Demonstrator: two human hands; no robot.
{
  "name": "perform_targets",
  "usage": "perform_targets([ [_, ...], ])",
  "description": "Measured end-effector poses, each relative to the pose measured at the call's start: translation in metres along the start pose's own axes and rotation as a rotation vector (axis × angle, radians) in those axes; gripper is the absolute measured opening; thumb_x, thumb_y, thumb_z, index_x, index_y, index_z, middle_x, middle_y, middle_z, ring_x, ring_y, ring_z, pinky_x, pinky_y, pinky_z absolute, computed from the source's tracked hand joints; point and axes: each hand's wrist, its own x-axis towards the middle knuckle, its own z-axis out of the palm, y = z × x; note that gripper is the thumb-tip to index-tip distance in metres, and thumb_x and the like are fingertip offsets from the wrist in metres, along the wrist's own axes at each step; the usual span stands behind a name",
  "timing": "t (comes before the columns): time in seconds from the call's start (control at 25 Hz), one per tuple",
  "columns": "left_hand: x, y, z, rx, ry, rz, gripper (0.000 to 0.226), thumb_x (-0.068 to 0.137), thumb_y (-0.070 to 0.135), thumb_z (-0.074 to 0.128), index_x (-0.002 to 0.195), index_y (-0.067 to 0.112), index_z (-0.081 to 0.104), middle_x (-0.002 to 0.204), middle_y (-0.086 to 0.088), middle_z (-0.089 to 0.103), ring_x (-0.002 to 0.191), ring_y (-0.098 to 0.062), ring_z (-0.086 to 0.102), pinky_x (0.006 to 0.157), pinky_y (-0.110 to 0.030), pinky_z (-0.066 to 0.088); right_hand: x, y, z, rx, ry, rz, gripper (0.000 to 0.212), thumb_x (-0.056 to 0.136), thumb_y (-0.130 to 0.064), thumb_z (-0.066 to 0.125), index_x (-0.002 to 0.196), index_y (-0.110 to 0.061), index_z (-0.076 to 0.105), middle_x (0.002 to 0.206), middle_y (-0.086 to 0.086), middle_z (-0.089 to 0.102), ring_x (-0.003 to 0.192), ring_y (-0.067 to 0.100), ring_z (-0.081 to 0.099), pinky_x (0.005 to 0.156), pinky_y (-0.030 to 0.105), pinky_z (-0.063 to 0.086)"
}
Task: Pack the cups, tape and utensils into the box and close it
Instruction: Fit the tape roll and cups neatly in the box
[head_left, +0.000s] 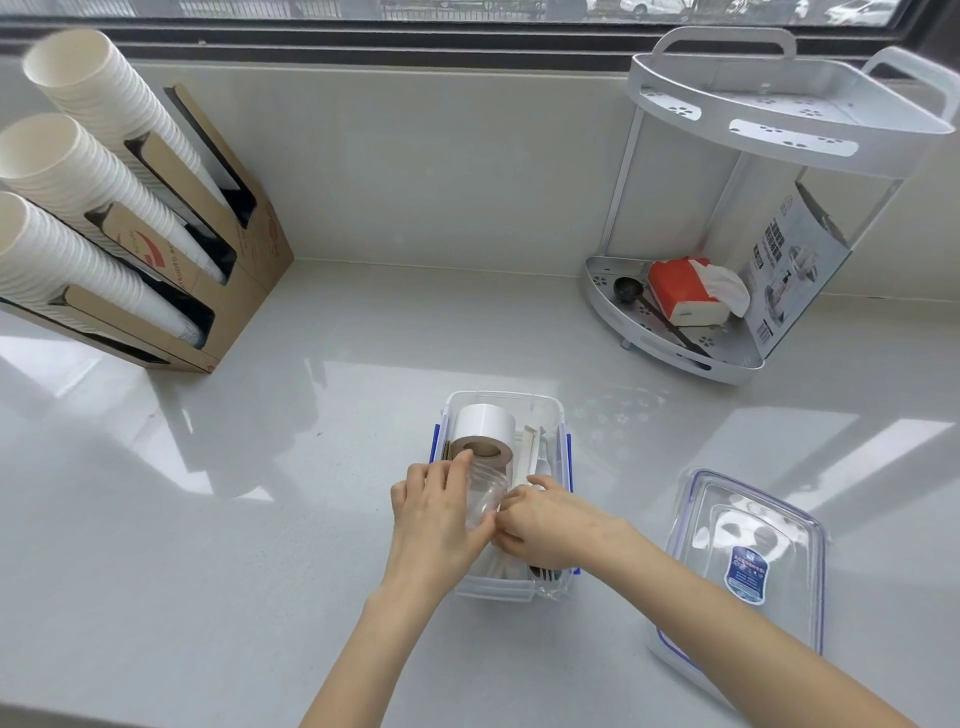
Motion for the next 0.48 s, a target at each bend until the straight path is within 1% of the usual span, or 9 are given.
perform_targets([
  [0.08, -0.002, -0.001, 0.007, 0.048, -0.022, -0.02, 0.059, 0.083, 0.041, 0.049, 0.135, 0.018, 0.033, 0.133, 0.0, 0.042, 0.128, -0.021, 0.028, 0.099, -0.031, 0.017, -0.001, 0.0, 0.0, 0.0, 0.011, -0.005, 0.04, 0.096, -0.023, 0.029, 0.103, -0.001, 0.062, 0.114, 0.014, 0.064, 0.115, 0.029, 0.052, 0.113, 0.042, 0.022],
  [0.12, -0.002, -0.003, 0.009, 0.072, -0.002, -0.019, 0.055, 0.08, 0.039, 0.053, 0.128, 0.015, 0.042, 0.131, -0.002, 0.044, 0.127, -0.021, 0.027, 0.098, -0.032, 0.015, -0.001, 0.0, 0.001, 0.005, 0.015, -0.005, 0.041, 0.096, -0.023, 0.029, 0.101, -0.001, 0.063, 0.113, 0.014, 0.064, 0.113, 0.029, 0.053, 0.112, 0.041, 0.023],
  [0.2, -0.003, -0.006, 0.014, 0.163, 0.034, 0.021, 0.047, 0.066, 0.04, 0.061, 0.104, 0.013, 0.058, 0.116, -0.005, 0.059, 0.117, -0.021, 0.031, 0.094, -0.035, 0.016, -0.001, 0.002, 0.001, 0.011, 0.022, -0.006, 0.042, 0.096, -0.024, 0.029, 0.099, -0.001, 0.064, 0.111, 0.014, 0.065, 0.109, 0.029, 0.055, 0.11, 0.04, 0.026],
  [0.24, -0.002, -0.007, 0.015, 0.186, 0.031, 0.018, 0.045, 0.06, 0.041, 0.062, 0.097, 0.015, 0.06, 0.109, -0.004, 0.063, 0.114, -0.021, 0.032, 0.094, -0.037, 0.017, -0.001, 0.002, 0.001, 0.009, 0.032, -0.011, 0.042, 0.096, -0.024, 0.029, 0.098, -0.001, 0.064, 0.11, 0.013, 0.065, 0.108, 0.029, 0.056, 0.109, 0.04, 0.027],
  [0.28, -0.001, -0.008, 0.016, 0.174, 0.003, 0.015, 0.044, 0.061, 0.04, 0.061, 0.098, 0.016, 0.06, 0.11, -0.003, 0.064, 0.116, -0.022, 0.032, 0.097, -0.039, 0.013, -0.001, 0.002, 0.001, 0.009, 0.042, -0.017, 0.042, 0.096, -0.024, 0.029, 0.098, -0.001, 0.064, 0.109, 0.013, 0.065, 0.106, 0.029, 0.057, 0.108, 0.039, 0.028],
  [0.32, -0.001, -0.008, 0.017, 0.177, 0.017, 0.023, 0.043, 0.067, 0.038, 0.059, 0.104, 0.017, 0.059, 0.118, -0.002, 0.06, 0.123, -0.023, 0.029, 0.101, -0.041, 0.006, -0.001, 0.002, 0.001, 0.011, 0.052, -0.02, 0.042, 0.096, -0.024, 0.029, 0.097, -0.001, 0.064, 0.108, 0.014, 0.066, 0.105, 0.03, 0.057, 0.107, 0.039, 0.029],
  [0.36, -0.001, -0.008, 0.017, 0.172, -0.003, 0.009, 0.041, 0.072, 0.035, 0.058, 0.109, 0.018, 0.057, 0.125, 0.0, 0.056, 0.13, -0.025, 0.026, 0.103, -0.042, -0.002, -0.001, 0.002, 0.001, 0.018, 0.065, -0.02, 0.042, 0.096, -0.024, 0.029, 0.097, 0.0, 0.064, 0.107, 0.014, 0.066, 0.103, 0.03, 0.058, 0.107, 0.039, 0.03],
  [0.4, 0.0, -0.007, 0.016, 0.167, 0.01, 0.014, 0.038, 0.072, 0.034, 0.059, 0.107, 0.018, 0.059, 0.125, 0.0, 0.056, 0.131, -0.027, 0.026, 0.104, -0.043, -0.005, -0.001, 0.003, 0.001, 0.03, 0.081, -0.018, 0.041, 0.096, -0.023, 0.03, 0.096, 0.0, 0.064, 0.105, 0.014, 0.066, 0.101, 0.031, 0.058, 0.106, 0.038, 0.031],
  [0.48, -0.001, -0.011, 0.014, 0.206, -0.019, 0.024, 0.027, 0.068, 0.034, 0.065, 0.09, 0.018, 0.064, 0.117, -0.001, 0.063, 0.13, -0.03, 0.033, 0.104, -0.045, -0.006, -0.003, 0.003, 0.0, 0.079, 0.124, -0.014, 0.04, 0.096, -0.022, 0.031, 0.09, 0.001, 0.063, 0.099, 0.016, 0.067, 0.095, 0.033, 0.059, 0.099, 0.038, 0.036],
])
